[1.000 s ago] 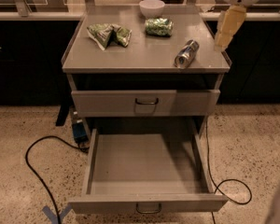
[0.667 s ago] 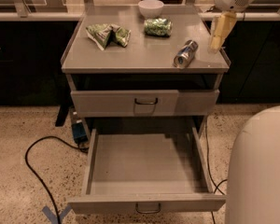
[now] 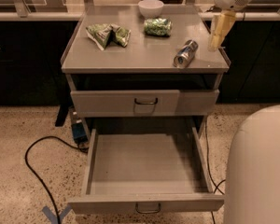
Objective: Place redbull can into middle drawer
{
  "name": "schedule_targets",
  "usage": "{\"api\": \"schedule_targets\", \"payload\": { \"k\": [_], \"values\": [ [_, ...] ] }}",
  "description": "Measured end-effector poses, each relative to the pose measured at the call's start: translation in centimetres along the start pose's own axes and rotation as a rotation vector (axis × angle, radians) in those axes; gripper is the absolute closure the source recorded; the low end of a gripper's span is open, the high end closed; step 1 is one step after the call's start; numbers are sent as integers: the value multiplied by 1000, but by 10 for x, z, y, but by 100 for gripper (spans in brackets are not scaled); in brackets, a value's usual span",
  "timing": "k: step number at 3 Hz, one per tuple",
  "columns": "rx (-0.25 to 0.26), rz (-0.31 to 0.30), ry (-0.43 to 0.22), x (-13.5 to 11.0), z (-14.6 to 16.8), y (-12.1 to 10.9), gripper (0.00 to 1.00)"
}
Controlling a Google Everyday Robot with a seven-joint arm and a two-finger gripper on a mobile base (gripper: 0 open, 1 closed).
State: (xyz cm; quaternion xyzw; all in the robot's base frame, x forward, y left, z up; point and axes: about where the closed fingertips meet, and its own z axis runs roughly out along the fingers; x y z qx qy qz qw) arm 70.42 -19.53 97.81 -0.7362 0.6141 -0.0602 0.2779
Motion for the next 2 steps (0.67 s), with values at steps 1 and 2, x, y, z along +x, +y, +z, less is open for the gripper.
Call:
{"api": "schedule_targets", "payload": {
  "k": [1,2],
  "values": [
    [103,-98,19,18,-9,-23,0],
    [147,-185,52,29,0,-41,0]
  ]
}}
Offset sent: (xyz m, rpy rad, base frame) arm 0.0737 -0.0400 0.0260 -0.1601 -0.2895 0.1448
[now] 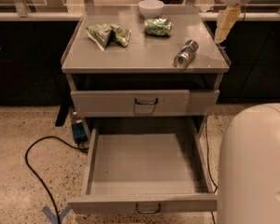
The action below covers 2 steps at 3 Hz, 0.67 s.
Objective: Place redbull can into middle drawer
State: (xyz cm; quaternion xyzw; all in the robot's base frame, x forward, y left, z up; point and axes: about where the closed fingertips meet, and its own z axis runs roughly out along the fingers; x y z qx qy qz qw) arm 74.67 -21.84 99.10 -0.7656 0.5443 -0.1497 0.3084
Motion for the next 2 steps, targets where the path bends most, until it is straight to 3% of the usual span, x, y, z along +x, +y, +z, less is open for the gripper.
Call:
{"api": "schedule_targets", "payload": {
  "k": [1,2],
  "values": [
    [-13,-27,-12,8,19,3,0],
    [-101,-81,-58,-1,50,20,0]
  ]
}}
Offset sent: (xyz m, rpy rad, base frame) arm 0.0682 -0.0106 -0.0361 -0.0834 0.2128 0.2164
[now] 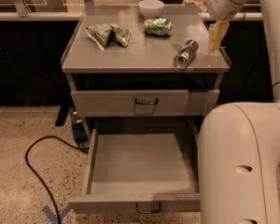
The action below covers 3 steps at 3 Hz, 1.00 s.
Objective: Place redbull can into middle drawer
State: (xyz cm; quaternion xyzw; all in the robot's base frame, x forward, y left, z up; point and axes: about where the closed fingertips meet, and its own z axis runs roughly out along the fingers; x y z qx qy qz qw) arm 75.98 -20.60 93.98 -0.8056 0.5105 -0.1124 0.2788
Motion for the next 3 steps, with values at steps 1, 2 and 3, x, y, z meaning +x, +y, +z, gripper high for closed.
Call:
{"api": "schedule_targets", "payload": {
  "k": [1,2,3],
  "values": [
    [-31,-31,-14,0,17,5,0],
    [-31,-31,-14,0,17,5,0],
    [7,5,23,14,23,-2,0]
  ]
}}
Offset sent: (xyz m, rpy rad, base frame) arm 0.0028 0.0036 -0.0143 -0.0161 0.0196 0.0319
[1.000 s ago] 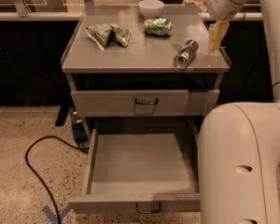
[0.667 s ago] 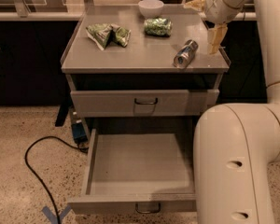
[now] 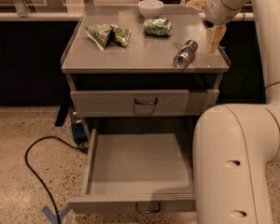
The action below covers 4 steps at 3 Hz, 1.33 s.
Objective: Place redbull can into middle drawer
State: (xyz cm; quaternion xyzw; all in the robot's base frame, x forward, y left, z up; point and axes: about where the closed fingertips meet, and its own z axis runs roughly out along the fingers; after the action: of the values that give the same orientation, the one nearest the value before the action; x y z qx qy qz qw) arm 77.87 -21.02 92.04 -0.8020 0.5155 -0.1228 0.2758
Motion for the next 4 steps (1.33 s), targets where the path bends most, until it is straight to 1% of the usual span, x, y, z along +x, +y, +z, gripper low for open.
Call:
{"api": "schedule_targets", "payload": {
  "k": [1,2,3,4],
  "values": [
    [7,34,41,17,14,1,0],
    [-37,29,-4,13,35,15,0],
    [-80,0,-53,5,46,28,0],
    [-103,-29,-91,-1,53,36,0]
  ]
}}
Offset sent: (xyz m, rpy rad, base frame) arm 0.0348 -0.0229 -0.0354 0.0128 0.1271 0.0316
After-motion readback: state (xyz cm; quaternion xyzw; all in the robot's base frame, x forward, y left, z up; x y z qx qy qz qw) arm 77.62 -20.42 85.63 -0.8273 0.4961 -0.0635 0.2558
